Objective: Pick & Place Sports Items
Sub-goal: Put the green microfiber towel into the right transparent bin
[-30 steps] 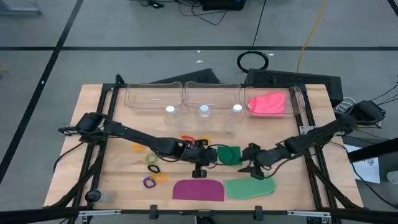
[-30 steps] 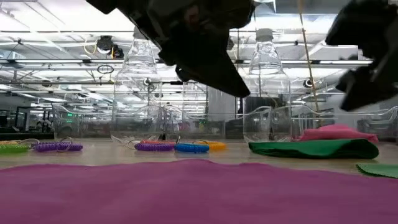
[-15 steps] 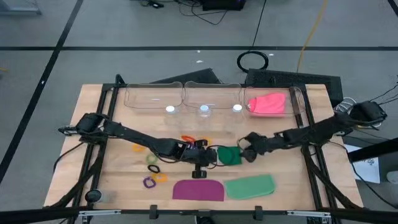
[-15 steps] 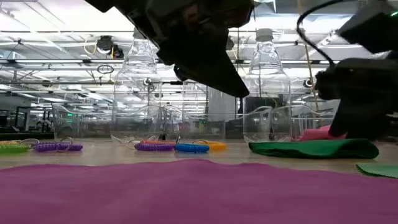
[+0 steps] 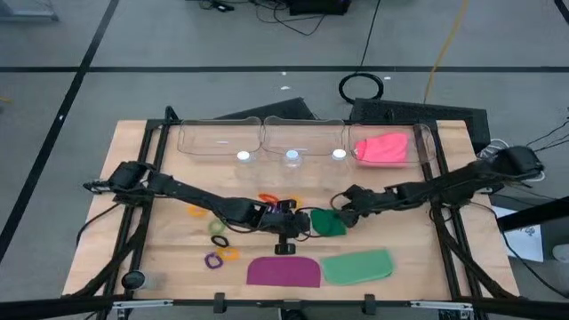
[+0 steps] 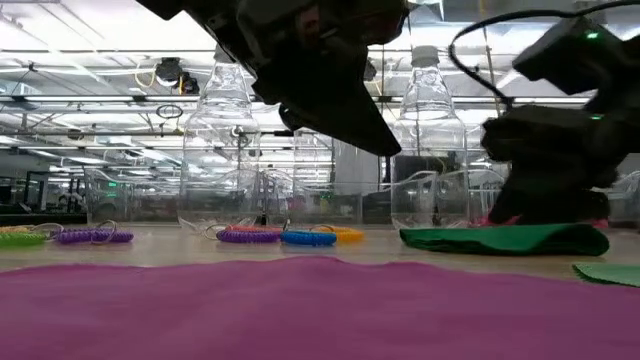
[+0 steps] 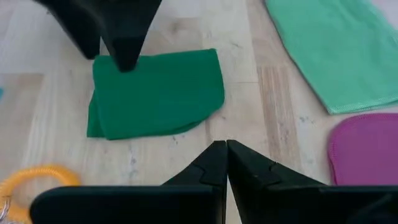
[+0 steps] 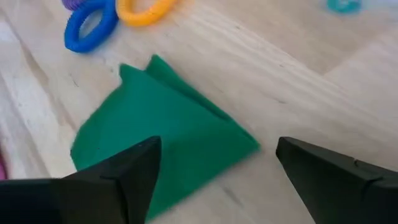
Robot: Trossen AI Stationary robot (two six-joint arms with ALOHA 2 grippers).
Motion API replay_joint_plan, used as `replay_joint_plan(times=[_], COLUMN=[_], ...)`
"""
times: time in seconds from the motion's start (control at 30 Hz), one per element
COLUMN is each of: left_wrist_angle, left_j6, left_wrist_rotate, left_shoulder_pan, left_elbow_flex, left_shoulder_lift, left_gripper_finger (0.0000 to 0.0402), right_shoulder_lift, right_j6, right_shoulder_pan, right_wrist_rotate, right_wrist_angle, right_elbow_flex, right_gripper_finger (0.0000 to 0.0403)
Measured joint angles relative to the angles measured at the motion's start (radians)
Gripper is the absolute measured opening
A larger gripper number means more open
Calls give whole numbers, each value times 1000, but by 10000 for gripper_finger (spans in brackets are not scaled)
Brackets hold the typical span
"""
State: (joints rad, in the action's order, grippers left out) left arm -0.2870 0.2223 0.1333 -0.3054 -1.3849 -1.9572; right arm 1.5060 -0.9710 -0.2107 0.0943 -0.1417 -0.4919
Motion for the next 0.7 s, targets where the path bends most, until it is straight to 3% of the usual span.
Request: replay_joint_plan(times=[0.3,0.7], left_wrist_angle=[0,-2], left_j6=[2,4], left_wrist_rotate=[0,0], left_shoulder_pan=[0,0], left_elbow_flex=[0,0], left_shoulder_lift=[0,0], left_gripper_finger=[10,10], right_shoulder_lift=[141,74], right_j6=[4,55], right_shoulder_pan=[2,0], right_wrist_rotate=[-99,-177], right_wrist_angle=[-68,55], right_elbow_flex=[-2,3], right_gripper_finger=[235,170])
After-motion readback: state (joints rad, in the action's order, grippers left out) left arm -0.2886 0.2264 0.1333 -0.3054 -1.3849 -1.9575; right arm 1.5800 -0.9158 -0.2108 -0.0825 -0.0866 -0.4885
